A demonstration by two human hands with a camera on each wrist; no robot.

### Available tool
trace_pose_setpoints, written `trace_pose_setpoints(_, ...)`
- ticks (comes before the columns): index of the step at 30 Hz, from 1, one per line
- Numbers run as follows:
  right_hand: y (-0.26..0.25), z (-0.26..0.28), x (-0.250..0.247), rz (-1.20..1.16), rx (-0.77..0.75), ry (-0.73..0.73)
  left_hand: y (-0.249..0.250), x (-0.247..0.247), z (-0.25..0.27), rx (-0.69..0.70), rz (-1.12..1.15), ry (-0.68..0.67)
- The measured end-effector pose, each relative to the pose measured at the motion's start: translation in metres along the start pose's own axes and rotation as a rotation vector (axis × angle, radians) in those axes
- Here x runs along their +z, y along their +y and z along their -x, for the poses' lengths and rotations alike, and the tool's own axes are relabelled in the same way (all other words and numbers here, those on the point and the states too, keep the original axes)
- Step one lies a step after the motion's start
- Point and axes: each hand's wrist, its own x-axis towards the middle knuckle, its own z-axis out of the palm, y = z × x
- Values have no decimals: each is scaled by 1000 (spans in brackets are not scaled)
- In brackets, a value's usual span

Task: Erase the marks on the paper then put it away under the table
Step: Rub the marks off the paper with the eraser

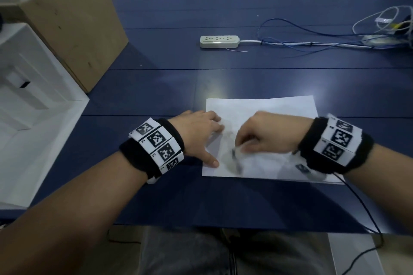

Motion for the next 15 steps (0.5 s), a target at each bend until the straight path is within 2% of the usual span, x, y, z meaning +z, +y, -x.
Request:
trace_pose_setpoints(2, -10, 5, 5, -33, -44, -121, 1, 1, 0, -4, -11, -9)
trace_pose_setpoints(3, -9, 3, 4, -15, -44, -104, 1, 1, 0, -6, -17, -13)
trace_pose_setpoints(6, 11, -13, -8, 73, 81, 108, 2, -1, 0, -14, -11, -20)
trace_pose_setpoints(8, 21, -15, -12, 67, 134, 193, 2, -1, -1, -18, -5, -24)
trace_pose_setpoints(10, 16, -9, -7, 46, 60, 126, 1, -1, -1, -21, 5, -23)
trace_pose_setpoints(13, -5, 6, 4, -7, -40, -80, 0, 0, -1, -25, 21, -25)
trace_pose_setpoints(15, -4, 3, 2, 17, -36, -62, 1, -1, -1, -24, 22, -30)
